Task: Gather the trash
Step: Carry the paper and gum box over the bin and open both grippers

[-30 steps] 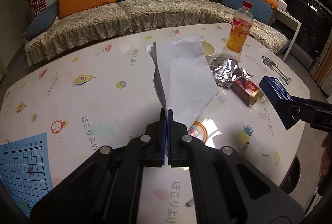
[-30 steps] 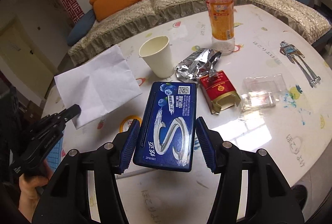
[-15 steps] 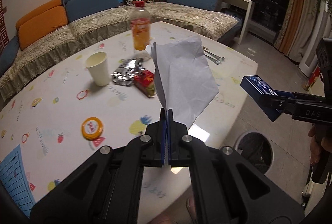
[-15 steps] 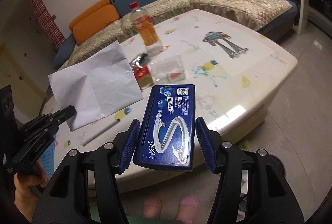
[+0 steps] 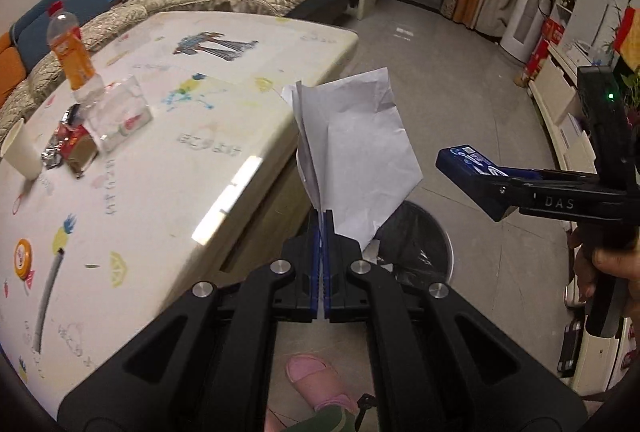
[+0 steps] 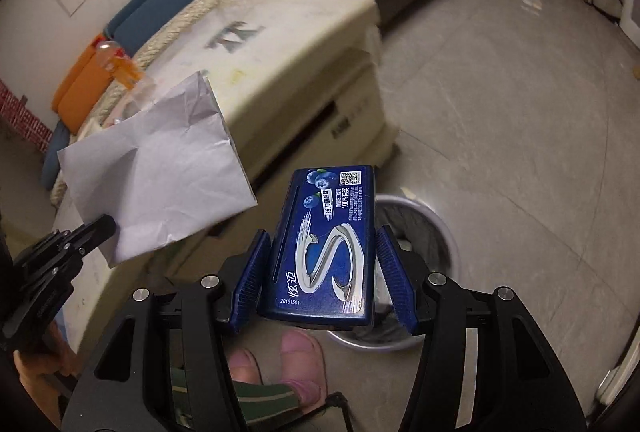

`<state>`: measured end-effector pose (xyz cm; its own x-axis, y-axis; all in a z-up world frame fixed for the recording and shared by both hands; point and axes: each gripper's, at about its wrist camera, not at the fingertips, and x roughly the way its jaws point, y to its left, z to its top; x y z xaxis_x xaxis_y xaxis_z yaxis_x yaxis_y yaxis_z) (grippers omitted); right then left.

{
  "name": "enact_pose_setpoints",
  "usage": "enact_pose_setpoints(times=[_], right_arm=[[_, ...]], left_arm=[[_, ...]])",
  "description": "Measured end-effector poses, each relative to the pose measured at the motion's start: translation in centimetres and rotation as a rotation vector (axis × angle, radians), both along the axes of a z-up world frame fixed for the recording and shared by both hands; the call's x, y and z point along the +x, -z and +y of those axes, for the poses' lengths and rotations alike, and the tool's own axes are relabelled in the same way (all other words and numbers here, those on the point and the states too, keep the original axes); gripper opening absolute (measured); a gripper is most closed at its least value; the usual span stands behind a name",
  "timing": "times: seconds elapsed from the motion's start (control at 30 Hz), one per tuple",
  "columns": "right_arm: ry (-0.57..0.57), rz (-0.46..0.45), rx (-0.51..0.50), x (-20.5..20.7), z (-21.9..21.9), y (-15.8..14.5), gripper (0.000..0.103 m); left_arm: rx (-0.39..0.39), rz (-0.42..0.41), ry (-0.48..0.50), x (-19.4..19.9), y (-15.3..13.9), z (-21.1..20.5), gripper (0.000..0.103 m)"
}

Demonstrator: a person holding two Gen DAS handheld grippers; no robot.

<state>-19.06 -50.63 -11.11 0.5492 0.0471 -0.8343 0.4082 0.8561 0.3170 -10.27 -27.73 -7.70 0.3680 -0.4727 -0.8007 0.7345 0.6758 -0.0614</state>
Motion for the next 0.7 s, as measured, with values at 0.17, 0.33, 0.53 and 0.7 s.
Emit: enact_pose_setpoints(times=[0.17,0.33,0.53,0.7], right_arm=[[0.036,0.068,0.048,-1.1,-1.9,4.6,0.056],[0.059,0.134,0.107,-1.0,-3.0,9.3,0.056],[0.081,0.194,0.190,-0.8,-4.1,13.9,0.056],[0.082,0.234,0.233,-0.5,-4.5,16.9,0.056]], left_arm=[[0.090,0.055,0.063,-1.6,4.8,-4.1,0.000],[0.161,0.118,0.091,-1.6,9.2,-6.5,0.000],[0.261,0.150,0.122,-1.6,13.8,-9.0,0.000],[0.322,0.177,0.117,-1.0,16.7,-10.0,0.000]])
